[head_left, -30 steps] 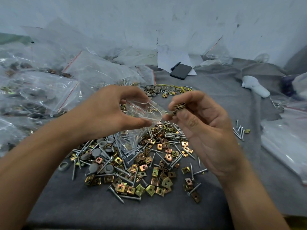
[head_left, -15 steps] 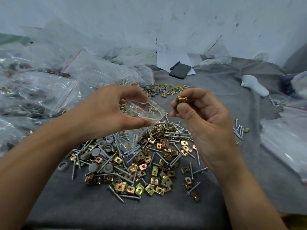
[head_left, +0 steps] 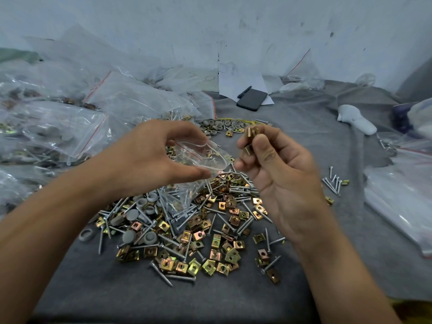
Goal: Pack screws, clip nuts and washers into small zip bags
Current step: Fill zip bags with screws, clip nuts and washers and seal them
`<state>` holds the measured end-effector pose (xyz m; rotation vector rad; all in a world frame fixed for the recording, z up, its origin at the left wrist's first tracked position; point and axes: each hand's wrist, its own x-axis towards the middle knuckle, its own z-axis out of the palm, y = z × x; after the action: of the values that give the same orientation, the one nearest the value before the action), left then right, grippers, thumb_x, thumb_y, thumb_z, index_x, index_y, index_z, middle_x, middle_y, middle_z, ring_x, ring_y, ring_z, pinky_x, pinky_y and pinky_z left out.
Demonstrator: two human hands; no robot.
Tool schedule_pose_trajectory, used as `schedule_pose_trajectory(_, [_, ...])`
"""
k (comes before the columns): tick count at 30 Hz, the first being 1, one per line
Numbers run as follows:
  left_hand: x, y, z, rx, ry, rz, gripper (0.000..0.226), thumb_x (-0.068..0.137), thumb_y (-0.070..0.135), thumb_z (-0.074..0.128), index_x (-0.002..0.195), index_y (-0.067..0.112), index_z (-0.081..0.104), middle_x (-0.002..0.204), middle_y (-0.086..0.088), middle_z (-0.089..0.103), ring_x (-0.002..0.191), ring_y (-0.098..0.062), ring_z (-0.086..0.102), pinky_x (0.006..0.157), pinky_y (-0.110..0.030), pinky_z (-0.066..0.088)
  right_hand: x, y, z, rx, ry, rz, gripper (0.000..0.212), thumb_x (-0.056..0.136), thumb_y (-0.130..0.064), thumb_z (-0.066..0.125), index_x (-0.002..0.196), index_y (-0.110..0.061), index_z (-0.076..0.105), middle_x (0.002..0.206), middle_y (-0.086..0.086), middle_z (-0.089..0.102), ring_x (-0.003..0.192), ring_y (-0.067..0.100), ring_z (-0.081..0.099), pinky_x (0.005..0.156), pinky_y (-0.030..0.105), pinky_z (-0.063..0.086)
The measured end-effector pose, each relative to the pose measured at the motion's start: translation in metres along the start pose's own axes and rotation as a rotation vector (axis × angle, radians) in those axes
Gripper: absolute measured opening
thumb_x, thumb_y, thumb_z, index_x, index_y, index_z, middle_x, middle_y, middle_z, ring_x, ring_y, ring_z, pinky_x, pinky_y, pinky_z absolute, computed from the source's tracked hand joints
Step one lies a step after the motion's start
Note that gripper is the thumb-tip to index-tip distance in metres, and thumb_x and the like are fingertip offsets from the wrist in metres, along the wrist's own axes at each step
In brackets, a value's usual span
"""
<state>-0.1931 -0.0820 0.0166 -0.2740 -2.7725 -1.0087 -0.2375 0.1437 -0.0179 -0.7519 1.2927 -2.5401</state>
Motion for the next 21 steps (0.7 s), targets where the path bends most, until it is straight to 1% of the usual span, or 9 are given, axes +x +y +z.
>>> schedule_pose_trajectory(2, [0.0, -0.0003, 0.0, 0.002, 0.002, -0.001, 0.056, 0.06, 0.07, 0.079, 0.111, 0.048, 0.069, 0.115, 0.041, 0.067, 0.111, 0.025, 0.056, 0.09, -0.006, 0.038, 0.0011, -0.0009, 0.0016, 0.108, 0.046, 0.049, 0.024, 0.094, -0.01, 0.059, 0.111, 0.006, 0.062, 0.091, 0.011, 0.072, 0.071, 0.011, 0.063, 0.073, 0.027, 0.059])
schedule_pose_trajectory(4, [0.0, -0.0008, -0.0001, 0.005, 0.0, -0.003, 0.058, 0.061, 0.07, 0.08, 0.113, 0.048, 0.069, 0.115, 0.039, 0.067, 0.112, 0.025, 0.056, 0.092, -0.007, 0.038, 0.0019, -0.0016, 0.0016, 0.178, 0.09, 0.087, 0.024, 0.093, -0.012, 0.06, 0.108, 0.006, 0.064, 0.091, 0.012, 0.073, 0.07, 0.01, 0.064, 0.072, 0.026, 0.06])
schedule_pose_trajectory(7, [0.0001, -0.0012, -0.0005, 0.006, -0.003, -0.006, 0.06, 0.06, 0.071, 0.08, 0.114, 0.046, 0.07, 0.117, 0.037, 0.069, 0.113, 0.023, 0.058, 0.095, -0.011, 0.04, 0.003, -0.0013, 0.0017, 0.222, 0.145, 0.147, 0.027, 0.093, -0.014, 0.062, 0.109, 0.007, 0.065, 0.093, 0.013, 0.074, 0.072, 0.011, 0.067, 0.074, 0.026, 0.061])
schedule_pose_trajectory(10, [0.0006, -0.0007, 0.0001, -0.003, -0.004, -0.003, 0.06, 0.06, 0.07, 0.08, 0.113, 0.044, 0.071, 0.117, 0.035, 0.07, 0.113, 0.02, 0.06, 0.099, -0.013, 0.043, 0.0041, 0.0007, 0.0016, 0.287, 0.197, 0.194, 0.024, 0.091, -0.012, 0.064, 0.104, 0.008, 0.068, 0.093, 0.015, 0.074, 0.077, 0.014, 0.071, 0.076, 0.028, 0.062])
schedule_pose_trajectory(14, [0.0004, -0.0006, 0.0006, -0.002, -0.009, 0.001, 0.057, 0.063, 0.066, 0.082, 0.114, 0.043, 0.071, 0.117, 0.035, 0.07, 0.113, 0.02, 0.06, 0.097, -0.011, 0.042, 0.0058, 0.0016, 0.0004, 0.386, 0.225, 0.216, 0.023, 0.089, -0.009, 0.065, 0.099, 0.011, 0.07, 0.095, 0.019, 0.074, 0.082, 0.018, 0.074, 0.08, 0.033, 0.063])
schedule_pose_trajectory(18, [0.0002, -0.0012, 0.0006, 0.003, -0.005, 0.006, 0.054, 0.064, 0.064, 0.083, 0.112, 0.044, 0.07, 0.117, 0.038, 0.068, 0.112, 0.022, 0.059, 0.095, -0.009, 0.041, 0.0061, 0.0027, -0.0023, 0.345, 0.24, 0.211, 0.027, 0.094, -0.014, 0.062, 0.105, 0.009, 0.068, 0.099, 0.02, 0.074, 0.09, 0.023, 0.076, 0.083, 0.037, 0.063])
schedule_pose_trajectory(21, [0.0006, -0.0019, 0.001, 0.005, -0.005, 0.012, 0.055, 0.063, 0.067, 0.082, 0.111, 0.045, 0.071, 0.118, 0.038, 0.068, 0.112, 0.02, 0.06, 0.096, -0.012, 0.042, 0.0055, 0.0035, -0.0034, 0.269, 0.228, 0.197, 0.03, 0.098, -0.021, 0.059, 0.11, 0.005, 0.067, 0.105, 0.02, 0.075, 0.099, 0.028, 0.075, 0.093, 0.043, 0.061])
